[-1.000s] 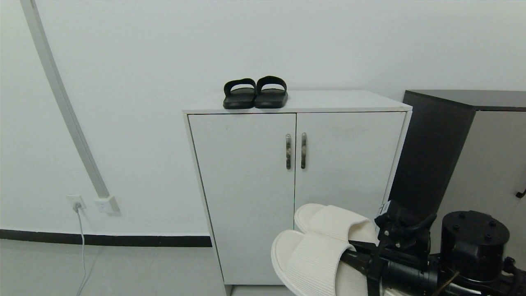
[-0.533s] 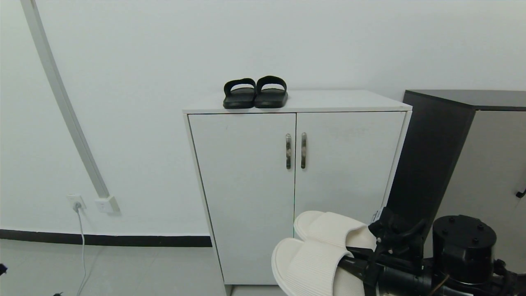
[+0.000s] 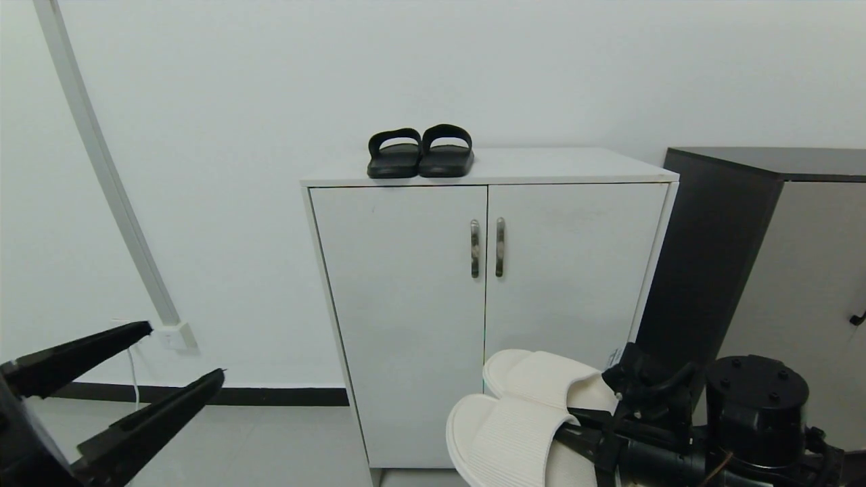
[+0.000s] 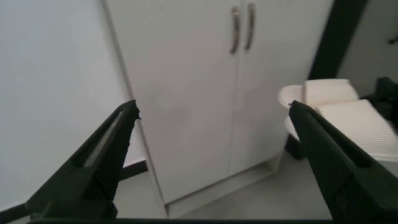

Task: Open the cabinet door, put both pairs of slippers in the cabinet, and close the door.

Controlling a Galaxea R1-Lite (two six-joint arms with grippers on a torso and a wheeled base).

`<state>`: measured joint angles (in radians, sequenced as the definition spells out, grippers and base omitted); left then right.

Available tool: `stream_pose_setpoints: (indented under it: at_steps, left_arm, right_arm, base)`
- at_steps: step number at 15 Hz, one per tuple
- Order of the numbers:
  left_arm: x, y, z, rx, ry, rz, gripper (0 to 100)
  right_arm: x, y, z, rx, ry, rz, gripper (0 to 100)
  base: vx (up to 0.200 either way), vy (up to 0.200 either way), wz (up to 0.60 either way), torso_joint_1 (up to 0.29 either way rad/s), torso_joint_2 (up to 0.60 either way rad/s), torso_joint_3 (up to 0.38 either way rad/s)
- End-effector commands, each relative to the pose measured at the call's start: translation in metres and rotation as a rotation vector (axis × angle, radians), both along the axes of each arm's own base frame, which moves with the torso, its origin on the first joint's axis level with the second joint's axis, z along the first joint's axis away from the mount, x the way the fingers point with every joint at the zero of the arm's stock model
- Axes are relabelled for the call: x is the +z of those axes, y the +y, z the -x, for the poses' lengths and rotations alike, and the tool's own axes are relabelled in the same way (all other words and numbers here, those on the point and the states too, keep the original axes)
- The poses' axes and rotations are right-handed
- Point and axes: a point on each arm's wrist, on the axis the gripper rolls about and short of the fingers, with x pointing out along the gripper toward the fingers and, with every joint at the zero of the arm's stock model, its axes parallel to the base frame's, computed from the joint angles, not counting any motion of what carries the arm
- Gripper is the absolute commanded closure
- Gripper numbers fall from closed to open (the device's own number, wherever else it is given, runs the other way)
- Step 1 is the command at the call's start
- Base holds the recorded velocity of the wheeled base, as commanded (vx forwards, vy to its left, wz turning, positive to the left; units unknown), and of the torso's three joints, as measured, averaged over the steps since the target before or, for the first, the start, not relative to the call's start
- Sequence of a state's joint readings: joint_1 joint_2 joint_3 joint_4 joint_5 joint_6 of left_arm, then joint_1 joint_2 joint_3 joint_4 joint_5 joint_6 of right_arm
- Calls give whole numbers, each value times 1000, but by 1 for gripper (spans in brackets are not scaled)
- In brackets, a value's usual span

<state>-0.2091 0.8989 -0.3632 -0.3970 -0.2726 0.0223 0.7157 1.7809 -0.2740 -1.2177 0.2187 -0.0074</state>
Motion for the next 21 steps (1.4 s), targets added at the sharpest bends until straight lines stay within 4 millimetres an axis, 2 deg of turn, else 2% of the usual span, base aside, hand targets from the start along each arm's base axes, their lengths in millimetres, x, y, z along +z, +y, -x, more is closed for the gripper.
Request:
stream_pose_setpoints:
  at_steps: [1,2,6,10,13,18,21]
  left_arm:
    - [1,-18,-25,-84,66,-15,0]
    - [3,-27,-39,-116,90,-23,0]
    - [10,-47,-66,-170,99,-23,0]
    - [25,-87,-79,-269,55,49,0]
    - [27,-115,-98,-321,97,80,0]
    - [40,-163,-153,-416,135,183,0]
    - [31,-189,-188,-449,168,212,0]
  right_arm:
    - [-1,0,0,1,2,2,100]
    - [0,0,0,1,-1,-1,100]
    - [0,0,1,3,2,2,100]
    - [-2,0,1,3,9,8,100]
    - [-3,-1,2,3,13,12,100]
    - [-4,-1,4,8,15,14,100]
    - [-5,-1,4,8,19,17,100]
  base:
    - [0,0,0,0,0,0]
    - [0,0,0,0,0,0]
    - [0,0,0,0,0,0]
    - [0,0,0,0,0,0]
    - [0,0,0,0,0,0]
    - [0,0,0,0,0,0]
    - [0,0,0,0,0,0]
